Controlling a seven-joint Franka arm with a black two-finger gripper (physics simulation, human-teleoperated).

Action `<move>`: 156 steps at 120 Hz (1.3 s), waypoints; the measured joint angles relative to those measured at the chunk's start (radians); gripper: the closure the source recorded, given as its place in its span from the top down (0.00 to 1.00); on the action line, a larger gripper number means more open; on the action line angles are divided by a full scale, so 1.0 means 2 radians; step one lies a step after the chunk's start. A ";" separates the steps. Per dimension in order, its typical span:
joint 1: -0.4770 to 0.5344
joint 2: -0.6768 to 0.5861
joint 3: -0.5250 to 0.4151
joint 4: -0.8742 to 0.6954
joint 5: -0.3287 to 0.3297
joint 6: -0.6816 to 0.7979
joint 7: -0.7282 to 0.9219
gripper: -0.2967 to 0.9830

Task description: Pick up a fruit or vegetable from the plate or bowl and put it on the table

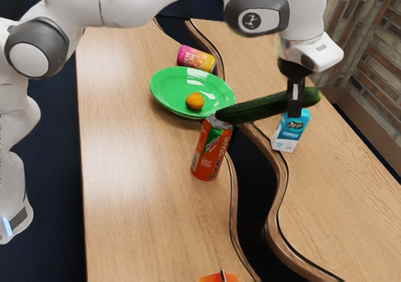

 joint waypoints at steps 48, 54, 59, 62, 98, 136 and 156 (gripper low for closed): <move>0.016 0.068 -0.021 0.069 -0.012 -0.013 -0.039 0.30; 0.016 0.080 -0.025 0.076 -0.012 -0.013 -0.043 0.31; 0.017 0.089 -0.029 0.082 -0.012 -0.013 -0.046 0.31; 0.021 0.093 -0.036 0.083 -0.012 -0.012 -0.048 0.31; 0.040 0.168 -0.053 0.080 -0.017 0.026 -0.072 0.32; 0.039 0.192 -0.046 0.055 -0.033 0.069 -0.087 0.36; 0.039 0.196 -0.043 0.045 -0.039 0.075 -0.090 0.60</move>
